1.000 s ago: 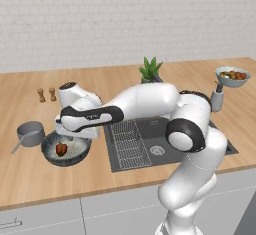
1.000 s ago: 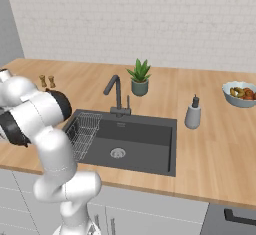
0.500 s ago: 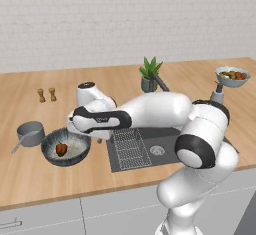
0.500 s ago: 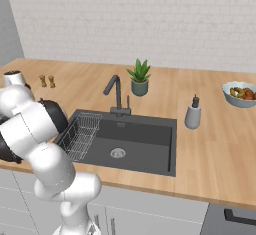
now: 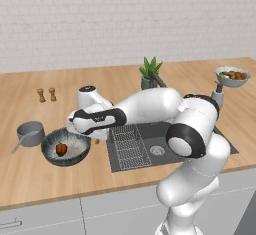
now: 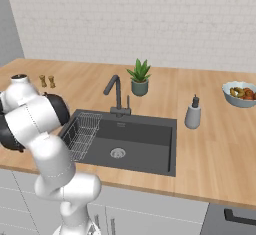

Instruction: Pick the bell pepper from the sink and place it in the bowl. Then pick the bowl and place it in the microwave. Then close the microwave door and press the start button.

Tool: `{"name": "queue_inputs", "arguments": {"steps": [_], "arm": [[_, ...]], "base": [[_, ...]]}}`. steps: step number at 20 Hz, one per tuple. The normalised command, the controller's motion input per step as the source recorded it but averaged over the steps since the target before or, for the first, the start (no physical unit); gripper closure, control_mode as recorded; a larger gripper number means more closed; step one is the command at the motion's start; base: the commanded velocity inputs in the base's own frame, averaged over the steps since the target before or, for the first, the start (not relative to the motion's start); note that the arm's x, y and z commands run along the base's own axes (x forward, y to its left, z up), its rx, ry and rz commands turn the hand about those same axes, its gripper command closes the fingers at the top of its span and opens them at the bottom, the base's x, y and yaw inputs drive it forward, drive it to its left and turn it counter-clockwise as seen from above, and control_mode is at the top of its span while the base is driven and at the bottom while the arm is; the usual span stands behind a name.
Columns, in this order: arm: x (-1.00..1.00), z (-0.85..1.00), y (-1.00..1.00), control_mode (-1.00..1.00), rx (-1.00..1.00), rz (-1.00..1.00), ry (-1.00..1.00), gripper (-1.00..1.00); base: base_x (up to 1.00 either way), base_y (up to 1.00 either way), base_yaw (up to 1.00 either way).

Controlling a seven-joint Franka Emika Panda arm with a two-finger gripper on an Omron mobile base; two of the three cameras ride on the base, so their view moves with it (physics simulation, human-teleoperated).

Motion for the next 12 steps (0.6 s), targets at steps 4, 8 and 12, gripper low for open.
{"name": "queue_inputs", "arguments": {"steps": [4, 8, 12], "arm": [[0.08, -0.29, 0.02, -1.0, 0.0, 0.0, 0.03, -1.0], [-0.03, -0.29, 0.0, -1.0, 0.0, 0.01, 0.0, -1.0], [-0.04, -0.34, 0.0, -1.0, 0.0, 0.05, 0.0, -1.0]], "base": [[0.0, 0.0, 0.0], [0.0, 0.0, 0.0], [0.0, 0.0, 0.0]]}}
